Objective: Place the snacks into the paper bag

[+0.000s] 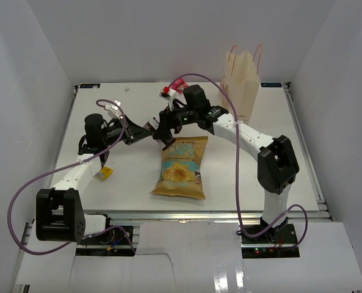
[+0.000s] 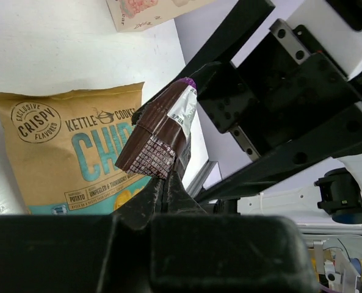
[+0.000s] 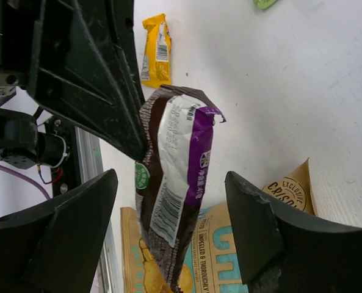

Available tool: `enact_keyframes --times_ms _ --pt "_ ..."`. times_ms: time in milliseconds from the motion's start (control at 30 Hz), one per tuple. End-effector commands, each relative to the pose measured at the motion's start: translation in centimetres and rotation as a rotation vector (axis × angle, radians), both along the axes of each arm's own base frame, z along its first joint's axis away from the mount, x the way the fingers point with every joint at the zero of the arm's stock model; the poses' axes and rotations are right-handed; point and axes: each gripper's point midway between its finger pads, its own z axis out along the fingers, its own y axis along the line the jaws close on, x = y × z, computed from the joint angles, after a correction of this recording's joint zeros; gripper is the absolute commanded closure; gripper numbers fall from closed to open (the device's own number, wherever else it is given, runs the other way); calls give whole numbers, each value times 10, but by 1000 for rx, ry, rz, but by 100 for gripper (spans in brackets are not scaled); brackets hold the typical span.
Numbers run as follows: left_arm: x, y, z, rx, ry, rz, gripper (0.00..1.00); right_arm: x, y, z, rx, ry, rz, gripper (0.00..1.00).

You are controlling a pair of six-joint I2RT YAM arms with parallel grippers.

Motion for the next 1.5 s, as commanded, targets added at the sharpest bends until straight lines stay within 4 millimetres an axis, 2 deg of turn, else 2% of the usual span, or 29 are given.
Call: enact_keyframes --times_ms 0,100,133,233,267,300,367,400,467,500,533,567,600,633,667,733,767,833,900,933,1000,1033,1067,1133,1167,1233,1333,1433,1467 --pt "-11 -2 17 -10 -66 -25 100 3 -2 -7 -21 -37 -18 24" --pt "-12 -3 19 -11 -74 -26 100 -4 -5 -7 -19 -35 -1 55" --pt "-11 -2 20 -10 -77 -22 100 -6 -7 -2 -11 -40 3 70" --pt "-8 -1 19 -8 -71 0 100 -13 -12 7 -1 -64 17 87" --pt "-7 -1 21 -12 -68 7 96 -14 -14 8 -3 -77 21 90" --pt "-5 0 21 -14 -62 17 80 -15 -17 11 -1 -86 22 92" --pt "1 2 28 -12 -76 38 63 -17 -24 22 10 -113 23 92" --pt "2 3 31 -9 -88 48 35 -16 -29 34 23 -151 24 92" --pt "9 8 40 7 -128 93 23 -6 -42 47 34 -208 8 92" --pt "11 12 53 27 -186 114 11 -2 -51 58 32 -252 -7 92" --pt "13 15 59 44 -217 134 2 13 -64 69 37 -287 -47 92" --pt "19 22 58 74 -209 186 2 22 -75 79 41 -323 -73 92" --pt "21 27 70 120 -264 214 2 30 -87 96 50 -370 -112 92" --pt "25 32 70 158 -268 243 2 46 -101 107 42 -415 -172 92" --pt "24 37 59 203 -218 261 2 71 -127 133 50 -477 -261 92" --pt "29 54 50 303 -206 340 2 108 -168 165 26 -560 -449 92" --pt "26 59 39 340 -168 354 2 130 -202 194 29 -618 -565 92" --pt "24 72 27 394 -141 418 2 165 -254 215 6 -666 -786 92" --pt "18 79 20 414 -120 455 2 186 -284 234 10 -717 -931 92" --pt "14 80 9 414 -94 464 2 193 -297 237 11 -723 -982 92" --pt "11 83 4 406 -76 492 2 207 -316 238 2 -735 -1086 92" --pt "8 84 -1 397 -61 503 2 212 -322 243 14 -751 -1123 92" --pt "6 85 -2 393 -56 510 2 220 -326 235 0 -740 -1149 92" --pt "5 89 -7 399 -37 532 2 231 -338 241 8 -770 -1223 92" --pt "5 90 -8 401 -27 542 2 242 -339 229 -10 -758 -1229 92" --pt "5 96 -12 419 -1 569 2 250 -337 227 -13 -764 -1225 92" --pt "7 108 -18 443 55 643 2 265 -335 205 -47 -743 -1212 91" --pt "11 116 -21 453 106 692 2 269 -335 184 -85 -720 -1207 79" --pt "13 121 -22 461 117 718 2 268 -335 181 -91 -716 -1200 66"
